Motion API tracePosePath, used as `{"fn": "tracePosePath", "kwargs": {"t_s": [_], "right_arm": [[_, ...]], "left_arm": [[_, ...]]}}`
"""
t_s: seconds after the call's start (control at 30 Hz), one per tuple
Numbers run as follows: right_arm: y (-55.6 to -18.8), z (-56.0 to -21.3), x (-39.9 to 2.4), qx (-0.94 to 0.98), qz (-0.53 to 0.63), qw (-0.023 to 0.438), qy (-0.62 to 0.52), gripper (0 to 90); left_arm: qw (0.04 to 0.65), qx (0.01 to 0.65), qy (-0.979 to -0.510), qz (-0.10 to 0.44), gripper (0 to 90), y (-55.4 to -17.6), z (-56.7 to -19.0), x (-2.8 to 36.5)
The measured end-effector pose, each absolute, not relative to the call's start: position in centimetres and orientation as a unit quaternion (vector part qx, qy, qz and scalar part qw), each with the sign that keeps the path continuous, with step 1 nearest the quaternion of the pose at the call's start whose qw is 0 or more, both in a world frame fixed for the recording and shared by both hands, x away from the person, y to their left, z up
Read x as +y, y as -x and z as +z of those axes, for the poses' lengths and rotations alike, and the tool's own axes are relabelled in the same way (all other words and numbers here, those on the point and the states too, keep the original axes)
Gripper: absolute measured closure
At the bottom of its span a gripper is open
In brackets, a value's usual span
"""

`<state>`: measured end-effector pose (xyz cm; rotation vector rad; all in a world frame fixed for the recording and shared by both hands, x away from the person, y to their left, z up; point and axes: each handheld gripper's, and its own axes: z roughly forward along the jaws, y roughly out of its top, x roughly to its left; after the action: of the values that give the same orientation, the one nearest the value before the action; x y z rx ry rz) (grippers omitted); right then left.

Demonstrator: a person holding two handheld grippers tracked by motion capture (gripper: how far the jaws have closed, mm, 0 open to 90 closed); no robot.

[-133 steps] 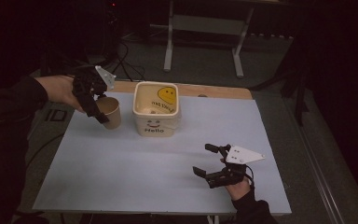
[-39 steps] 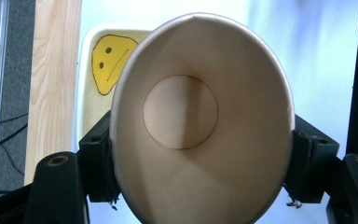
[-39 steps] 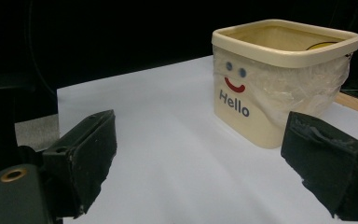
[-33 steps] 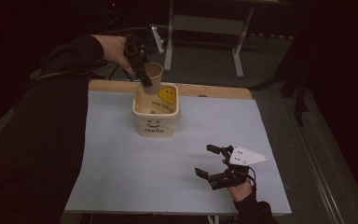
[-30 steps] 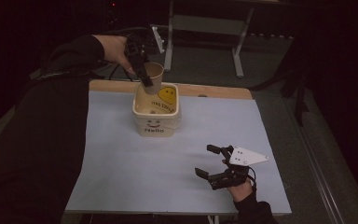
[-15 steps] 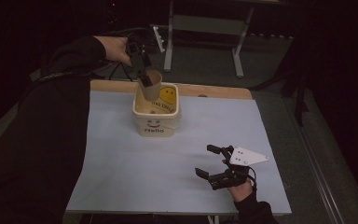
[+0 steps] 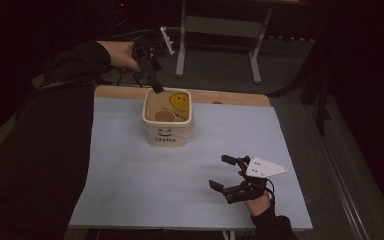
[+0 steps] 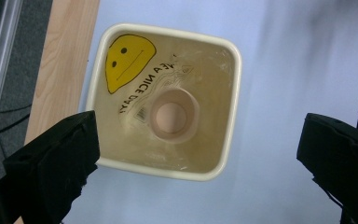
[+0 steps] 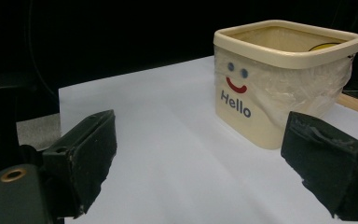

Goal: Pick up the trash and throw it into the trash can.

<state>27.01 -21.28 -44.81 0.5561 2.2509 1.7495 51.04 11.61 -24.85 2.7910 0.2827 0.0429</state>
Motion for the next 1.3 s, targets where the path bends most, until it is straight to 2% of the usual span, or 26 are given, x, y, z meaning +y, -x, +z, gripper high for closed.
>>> {"fn": "tracePosePath", "kwargs": {"t_s": [0.73,0.93,1.3], "right_arm": [[-27.1,-44.9,-21.0,0.772,0.595,0.118,-0.187,10.3],[-27.0,-44.8,-20.9,0.773,0.594,0.119,-0.187,10.3],[-27.1,-44.8,-20.7,0.774,0.593,0.119,-0.186,10.3]], "left_arm": [[0.185,0.132,-0.974,0.013,0.3,-49.4,-25.2,14.8],[0.211,0.131,-0.969,0.014,0.3,-48.4,-25.2,16.0],[0.216,0.13,-0.968,0.012,0.3,-46.2,-25.8,17.8]]}}
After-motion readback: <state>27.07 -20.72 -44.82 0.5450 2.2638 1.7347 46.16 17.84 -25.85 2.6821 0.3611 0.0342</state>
